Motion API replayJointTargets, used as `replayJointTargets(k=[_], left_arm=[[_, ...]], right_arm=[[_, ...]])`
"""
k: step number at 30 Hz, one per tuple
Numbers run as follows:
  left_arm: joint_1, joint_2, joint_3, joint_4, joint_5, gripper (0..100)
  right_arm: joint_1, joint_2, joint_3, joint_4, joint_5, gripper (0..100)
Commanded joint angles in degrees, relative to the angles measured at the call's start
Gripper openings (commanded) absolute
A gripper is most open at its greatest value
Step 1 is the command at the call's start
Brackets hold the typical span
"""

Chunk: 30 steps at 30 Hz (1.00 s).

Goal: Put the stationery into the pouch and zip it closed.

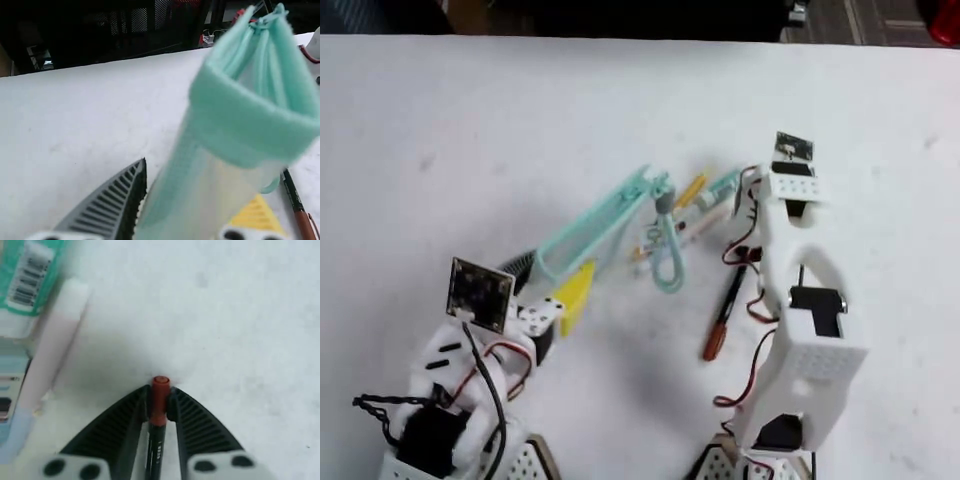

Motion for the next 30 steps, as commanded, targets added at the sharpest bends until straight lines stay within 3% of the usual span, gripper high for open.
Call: replayJointTargets(k=[1, 6, 19, 27, 30], left_arm=[[-0.5, -0.3, -2.2, -0.1, 0.8, 23], [-0.4, -0.3, -2.2, -0.1, 0.8, 23], [-0.4, -0.3, -2.2, 0.0, 0.8, 23], [-0.4, -0.3, -2.2, -0.1, 0.8, 23], [-0.4, -0.3, -2.2, -0.2, 0.8, 23]], right_arm=[[-0.3, -10.1, -1.1, 3.7, 3.8, 1.7], [-0.2, -24.0, -1.1, 6.7, 10.0, 1.7], [-0.7, -59.9, -1.3, 11.2, 16.8, 1.7], [-1.3, -84.6, -1.4, 5.1, 19.6, 1.7], [-6.5, -91.6, -1.3, 2.8, 19.8, 1.7]])
